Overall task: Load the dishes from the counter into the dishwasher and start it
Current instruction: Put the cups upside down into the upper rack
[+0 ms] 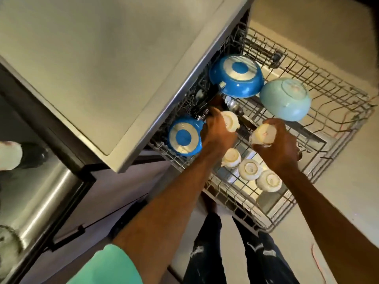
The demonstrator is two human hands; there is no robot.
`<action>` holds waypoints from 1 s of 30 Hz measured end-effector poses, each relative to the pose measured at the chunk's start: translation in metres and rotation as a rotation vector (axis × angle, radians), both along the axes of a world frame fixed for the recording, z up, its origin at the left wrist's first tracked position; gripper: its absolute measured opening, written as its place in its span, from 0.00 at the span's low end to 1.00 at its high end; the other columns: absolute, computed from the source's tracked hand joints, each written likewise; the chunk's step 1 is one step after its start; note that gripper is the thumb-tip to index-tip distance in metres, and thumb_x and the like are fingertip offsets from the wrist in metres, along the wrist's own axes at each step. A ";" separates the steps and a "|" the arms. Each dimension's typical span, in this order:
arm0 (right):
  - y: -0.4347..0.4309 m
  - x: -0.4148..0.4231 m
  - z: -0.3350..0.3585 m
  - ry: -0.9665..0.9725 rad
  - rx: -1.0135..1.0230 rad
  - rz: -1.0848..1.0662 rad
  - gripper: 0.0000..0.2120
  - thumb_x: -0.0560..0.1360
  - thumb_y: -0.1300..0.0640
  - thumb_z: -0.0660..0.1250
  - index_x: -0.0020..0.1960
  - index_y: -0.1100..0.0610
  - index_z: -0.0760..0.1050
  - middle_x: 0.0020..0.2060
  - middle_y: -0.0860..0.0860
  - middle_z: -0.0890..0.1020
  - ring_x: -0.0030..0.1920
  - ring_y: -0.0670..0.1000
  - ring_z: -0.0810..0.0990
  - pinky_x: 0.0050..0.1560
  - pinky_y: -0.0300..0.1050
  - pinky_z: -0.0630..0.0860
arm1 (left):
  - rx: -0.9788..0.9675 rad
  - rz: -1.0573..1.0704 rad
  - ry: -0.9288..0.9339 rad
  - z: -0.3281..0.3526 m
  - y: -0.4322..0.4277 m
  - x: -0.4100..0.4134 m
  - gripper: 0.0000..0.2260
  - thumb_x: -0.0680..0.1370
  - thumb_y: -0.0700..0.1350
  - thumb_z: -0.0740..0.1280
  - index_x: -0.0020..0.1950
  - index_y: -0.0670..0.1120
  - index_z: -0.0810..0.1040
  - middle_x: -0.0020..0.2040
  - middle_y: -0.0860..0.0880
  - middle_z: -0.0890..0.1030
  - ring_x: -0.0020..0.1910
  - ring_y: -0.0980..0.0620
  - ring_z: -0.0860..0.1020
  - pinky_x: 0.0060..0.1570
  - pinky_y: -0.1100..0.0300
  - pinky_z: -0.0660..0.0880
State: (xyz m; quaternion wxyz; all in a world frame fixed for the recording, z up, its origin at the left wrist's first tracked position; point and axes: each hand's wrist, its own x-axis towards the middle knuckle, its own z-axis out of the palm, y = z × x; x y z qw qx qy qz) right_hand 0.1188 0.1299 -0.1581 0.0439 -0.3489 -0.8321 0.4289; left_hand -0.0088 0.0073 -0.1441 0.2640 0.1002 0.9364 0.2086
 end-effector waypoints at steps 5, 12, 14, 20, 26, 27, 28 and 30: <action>0.003 -0.005 -0.017 -0.047 0.043 -0.006 0.32 0.65 0.62 0.81 0.64 0.52 0.71 0.56 0.48 0.80 0.55 0.51 0.77 0.54 0.54 0.78 | -0.070 0.041 0.021 -0.033 0.004 -0.014 0.43 0.70 0.51 0.79 0.77 0.40 0.60 0.68 0.40 0.75 0.65 0.41 0.75 0.57 0.51 0.76; -0.008 -0.010 -0.038 0.011 0.050 0.061 0.31 0.65 0.62 0.81 0.63 0.58 0.71 0.53 0.51 0.81 0.50 0.48 0.76 0.49 0.39 0.69 | -0.160 0.004 0.064 -0.055 0.013 -0.026 0.44 0.68 0.52 0.80 0.75 0.39 0.62 0.68 0.41 0.75 0.64 0.42 0.77 0.57 0.52 0.75; -0.012 -0.017 -0.040 -0.016 0.044 0.054 0.32 0.65 0.61 0.81 0.64 0.56 0.71 0.54 0.52 0.81 0.50 0.49 0.77 0.48 0.42 0.73 | -0.174 -0.014 0.079 -0.060 0.013 -0.025 0.45 0.68 0.53 0.80 0.76 0.39 0.61 0.70 0.41 0.73 0.65 0.42 0.77 0.57 0.52 0.76; -0.027 -0.033 -0.050 -0.068 0.032 0.080 0.33 0.63 0.68 0.76 0.64 0.54 0.68 0.53 0.56 0.78 0.51 0.56 0.78 0.48 0.57 0.80 | -0.318 -0.143 0.166 -0.072 0.009 -0.024 0.41 0.69 0.61 0.77 0.73 0.42 0.68 0.67 0.40 0.74 0.63 0.41 0.77 0.57 0.49 0.77; -0.025 -0.048 -0.058 -0.154 0.034 0.100 0.34 0.64 0.70 0.74 0.66 0.54 0.67 0.56 0.58 0.77 0.54 0.57 0.77 0.50 0.57 0.79 | -0.248 -0.204 0.123 -0.070 0.008 -0.028 0.28 0.73 0.57 0.76 0.66 0.42 0.75 0.63 0.43 0.79 0.61 0.43 0.79 0.52 0.52 0.78; -0.023 -0.049 -0.055 -0.148 0.051 0.106 0.34 0.64 0.69 0.75 0.65 0.55 0.67 0.56 0.58 0.77 0.53 0.58 0.77 0.50 0.56 0.79 | -0.240 -0.211 0.126 -0.069 0.007 -0.029 0.29 0.73 0.56 0.76 0.66 0.42 0.74 0.63 0.43 0.79 0.61 0.43 0.79 0.52 0.52 0.78; -0.022 -0.049 -0.053 -0.129 0.072 0.109 0.34 0.64 0.68 0.76 0.65 0.55 0.68 0.56 0.58 0.78 0.53 0.58 0.78 0.50 0.55 0.78 | -0.231 -0.213 0.126 -0.069 0.007 -0.030 0.29 0.73 0.56 0.76 0.66 0.41 0.74 0.63 0.42 0.79 0.62 0.43 0.79 0.53 0.52 0.78; -0.023 -0.048 -0.050 -0.075 0.090 0.116 0.34 0.63 0.66 0.77 0.65 0.56 0.67 0.56 0.58 0.78 0.54 0.58 0.78 0.49 0.54 0.78 | -0.216 -0.221 0.096 -0.069 0.003 -0.032 0.29 0.73 0.56 0.76 0.67 0.41 0.73 0.64 0.42 0.78 0.62 0.42 0.78 0.54 0.51 0.78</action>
